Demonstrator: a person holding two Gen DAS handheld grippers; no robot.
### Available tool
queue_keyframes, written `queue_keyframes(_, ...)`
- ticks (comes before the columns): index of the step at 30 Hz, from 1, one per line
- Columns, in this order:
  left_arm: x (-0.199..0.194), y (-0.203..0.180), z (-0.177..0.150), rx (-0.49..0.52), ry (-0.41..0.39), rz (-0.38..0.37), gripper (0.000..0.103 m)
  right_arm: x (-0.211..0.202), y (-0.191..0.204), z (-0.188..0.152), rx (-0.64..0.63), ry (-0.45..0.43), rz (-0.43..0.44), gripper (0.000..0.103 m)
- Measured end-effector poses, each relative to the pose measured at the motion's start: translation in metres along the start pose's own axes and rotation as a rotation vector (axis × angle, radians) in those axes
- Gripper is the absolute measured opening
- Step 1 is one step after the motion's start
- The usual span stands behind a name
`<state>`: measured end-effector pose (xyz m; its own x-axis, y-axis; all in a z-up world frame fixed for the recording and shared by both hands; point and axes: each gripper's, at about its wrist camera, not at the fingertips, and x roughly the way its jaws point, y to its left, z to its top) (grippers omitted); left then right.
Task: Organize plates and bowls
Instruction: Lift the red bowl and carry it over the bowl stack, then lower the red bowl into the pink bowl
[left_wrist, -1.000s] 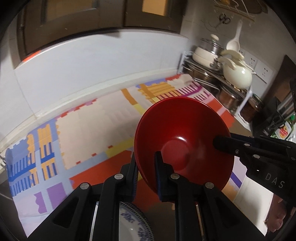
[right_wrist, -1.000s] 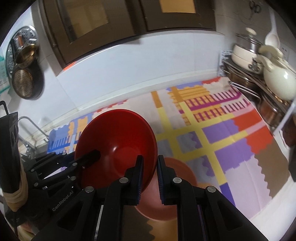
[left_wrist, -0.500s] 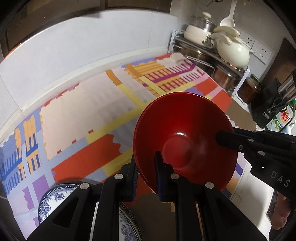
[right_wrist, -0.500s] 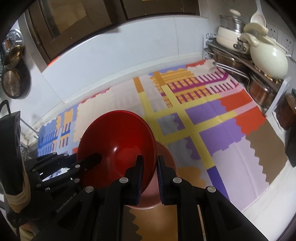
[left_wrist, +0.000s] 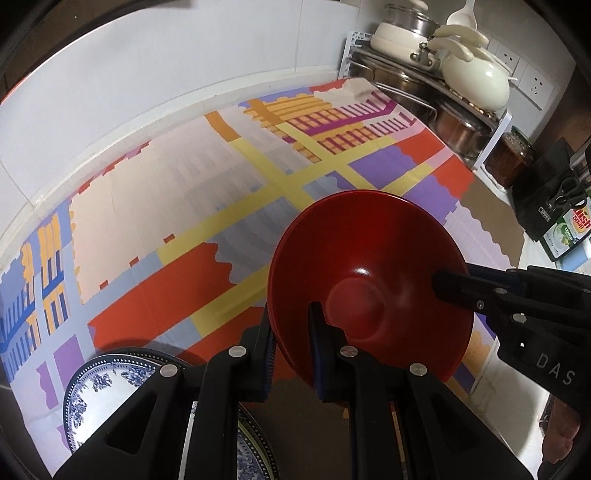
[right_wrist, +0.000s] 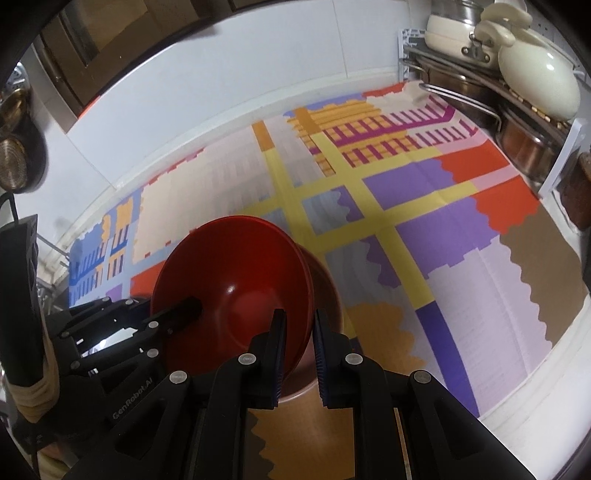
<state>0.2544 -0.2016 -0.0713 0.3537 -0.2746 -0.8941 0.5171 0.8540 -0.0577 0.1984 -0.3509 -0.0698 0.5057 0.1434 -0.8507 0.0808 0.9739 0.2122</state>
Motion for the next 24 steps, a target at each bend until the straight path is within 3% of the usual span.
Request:
queue_keyframes(11, 0.005, -0.002, -0.001, 0.009, 0.009, -0.002, 0.019, 0.012, -0.005, -0.007, 0.008, 0.043, 0.004, 0.016)
queue_keyframes(14, 0.006, -0.004, -0.001, 0.023, 0.002, 0.007, 0.03, 0.012, -0.005, -0.007, 0.003, 0.041, 0.002, 0.016)
queue_keyframes(19, -0.002, -0.008, 0.001, 0.052, -0.047, 0.023, 0.058, 0.009, -0.004, -0.008, -0.014, 0.024, -0.014, 0.017)
queue_keyframes(23, -0.008, -0.006, 0.002, 0.06, -0.075, 0.046, 0.061, 0.009, -0.001, -0.008, -0.035, 0.027, -0.019, 0.02)
queue_keyframes(24, -0.009, -0.005, 0.002, 0.056, -0.076, 0.044, 0.061, 0.008, 0.0, -0.008, -0.038, 0.024, -0.015, 0.025)
